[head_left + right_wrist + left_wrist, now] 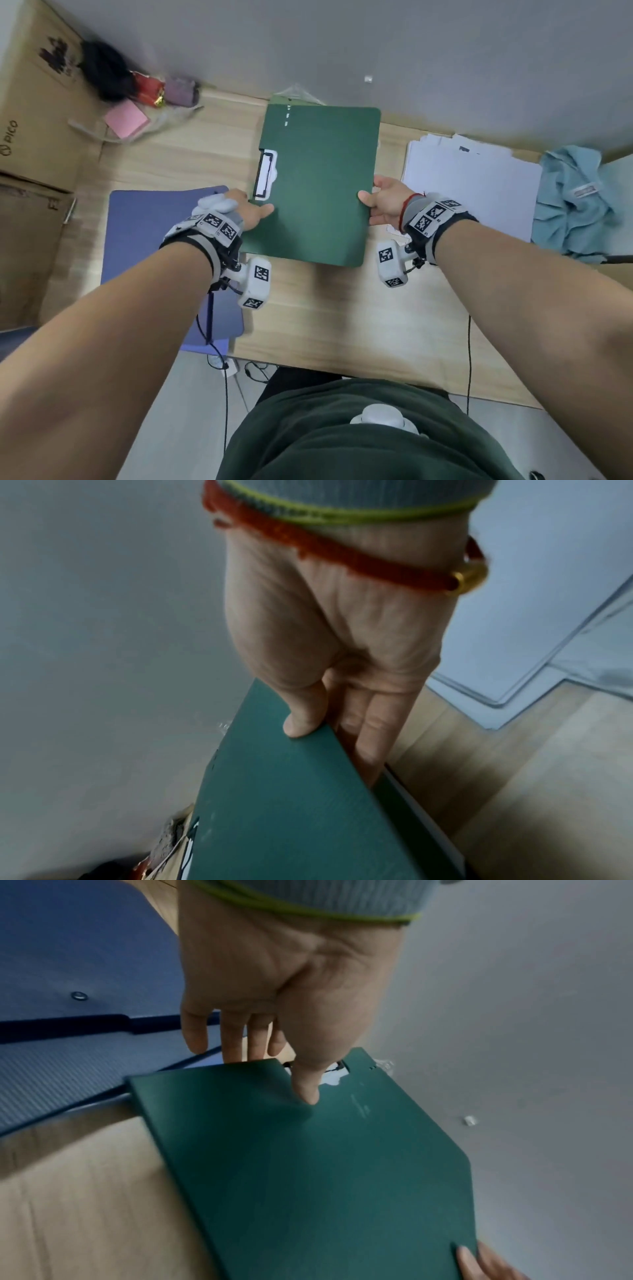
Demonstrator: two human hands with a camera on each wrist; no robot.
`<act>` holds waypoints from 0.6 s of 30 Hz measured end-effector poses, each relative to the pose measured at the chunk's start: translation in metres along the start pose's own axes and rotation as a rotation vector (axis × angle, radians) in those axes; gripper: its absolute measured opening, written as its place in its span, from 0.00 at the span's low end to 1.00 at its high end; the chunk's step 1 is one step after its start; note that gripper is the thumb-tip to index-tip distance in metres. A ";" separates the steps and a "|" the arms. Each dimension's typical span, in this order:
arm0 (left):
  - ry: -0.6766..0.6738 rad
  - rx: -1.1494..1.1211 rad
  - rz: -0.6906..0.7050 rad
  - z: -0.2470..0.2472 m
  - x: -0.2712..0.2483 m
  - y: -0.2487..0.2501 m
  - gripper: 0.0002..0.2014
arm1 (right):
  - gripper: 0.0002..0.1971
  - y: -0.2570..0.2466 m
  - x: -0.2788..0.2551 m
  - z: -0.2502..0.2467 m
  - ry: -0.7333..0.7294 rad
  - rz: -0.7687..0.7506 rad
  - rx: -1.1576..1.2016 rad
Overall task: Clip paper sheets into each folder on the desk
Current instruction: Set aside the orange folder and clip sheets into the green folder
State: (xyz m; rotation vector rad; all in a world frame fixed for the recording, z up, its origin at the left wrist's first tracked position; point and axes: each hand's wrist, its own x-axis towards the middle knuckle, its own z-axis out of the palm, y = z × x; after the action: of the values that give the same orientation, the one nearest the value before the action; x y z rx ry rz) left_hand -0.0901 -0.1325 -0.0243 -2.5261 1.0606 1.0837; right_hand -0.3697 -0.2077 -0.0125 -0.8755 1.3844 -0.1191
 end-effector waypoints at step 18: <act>-0.108 0.190 0.169 0.004 0.033 0.025 0.20 | 0.28 -0.010 0.065 0.015 0.269 0.131 -0.330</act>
State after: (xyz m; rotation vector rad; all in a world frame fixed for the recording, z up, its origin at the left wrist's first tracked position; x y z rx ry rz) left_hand -0.0938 -0.1669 -0.0473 -2.2388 1.2995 1.0903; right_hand -0.3366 -0.2439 -0.0598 -1.0659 1.7410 0.0993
